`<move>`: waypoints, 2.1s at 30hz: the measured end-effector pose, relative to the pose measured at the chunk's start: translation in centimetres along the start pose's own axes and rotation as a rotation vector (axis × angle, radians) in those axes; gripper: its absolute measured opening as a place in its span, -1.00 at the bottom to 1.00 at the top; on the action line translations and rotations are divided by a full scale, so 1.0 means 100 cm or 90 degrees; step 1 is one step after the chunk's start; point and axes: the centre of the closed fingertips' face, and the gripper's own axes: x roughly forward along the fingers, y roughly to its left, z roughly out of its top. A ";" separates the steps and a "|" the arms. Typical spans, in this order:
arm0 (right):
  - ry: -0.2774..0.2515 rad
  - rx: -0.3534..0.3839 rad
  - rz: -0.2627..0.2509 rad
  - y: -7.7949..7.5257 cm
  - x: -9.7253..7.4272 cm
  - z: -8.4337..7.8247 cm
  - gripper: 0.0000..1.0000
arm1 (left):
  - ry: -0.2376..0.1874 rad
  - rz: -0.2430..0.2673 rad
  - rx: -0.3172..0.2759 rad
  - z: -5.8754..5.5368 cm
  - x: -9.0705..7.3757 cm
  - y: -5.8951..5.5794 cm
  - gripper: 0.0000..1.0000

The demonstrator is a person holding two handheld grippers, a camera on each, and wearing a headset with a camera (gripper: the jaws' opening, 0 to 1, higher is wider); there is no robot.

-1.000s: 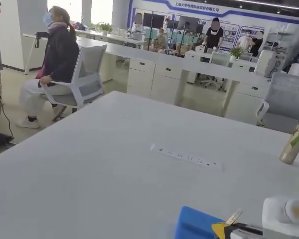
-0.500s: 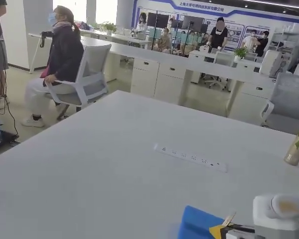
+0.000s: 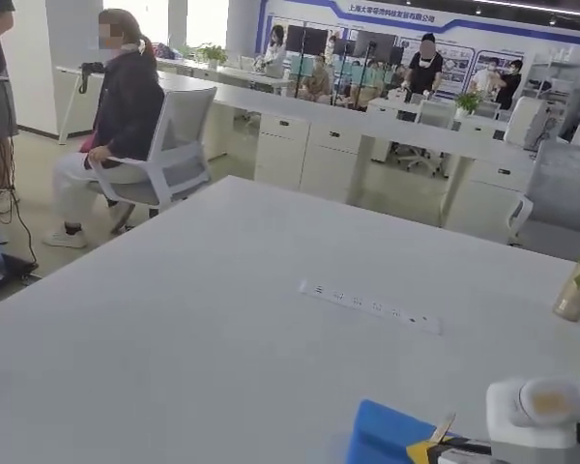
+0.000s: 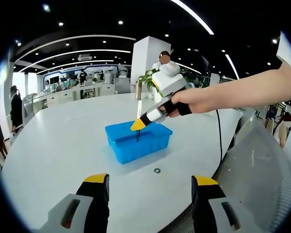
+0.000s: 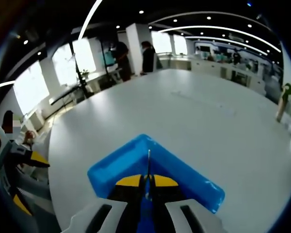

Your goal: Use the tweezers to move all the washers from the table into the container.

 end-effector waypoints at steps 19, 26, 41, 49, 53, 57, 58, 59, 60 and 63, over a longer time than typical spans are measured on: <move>-0.005 0.000 0.001 -0.003 0.003 0.002 -0.94 | 0.008 -0.009 0.001 -0.002 0.000 -0.003 0.36; -0.006 0.001 0.001 -0.002 0.002 0.003 -0.94 | 0.007 -0.009 0.002 -0.002 0.000 -0.003 0.37; 0.001 0.005 -0.008 -0.002 0.001 0.000 -0.93 | 0.006 -0.010 0.002 -0.001 0.000 -0.003 0.36; -0.015 0.009 -0.008 0.001 -0.008 0.005 -0.93 | 0.004 -0.010 0.002 -0.001 0.001 -0.003 0.37; -0.037 0.013 -0.007 0.004 -0.018 0.012 -0.93 | 0.004 -0.010 0.002 -0.001 0.001 -0.003 0.37; -0.060 0.012 -0.005 0.009 -0.027 0.019 -0.93 | 0.002 -0.010 0.002 0.000 0.001 -0.003 0.37; -0.066 0.013 -0.003 0.011 -0.031 0.021 -0.93 | 0.003 -0.011 0.001 0.000 0.001 -0.003 0.37; -0.071 0.012 -0.002 0.013 -0.033 0.022 -0.94 | 0.003 -0.011 0.001 0.000 0.001 -0.003 0.37; -0.080 0.009 -0.002 0.016 -0.037 0.025 -0.93 | 0.003 -0.011 0.002 0.000 0.001 -0.003 0.37; -0.098 0.000 -0.001 0.024 -0.046 0.030 -0.94 | 0.003 -0.012 0.001 0.000 0.001 -0.003 0.37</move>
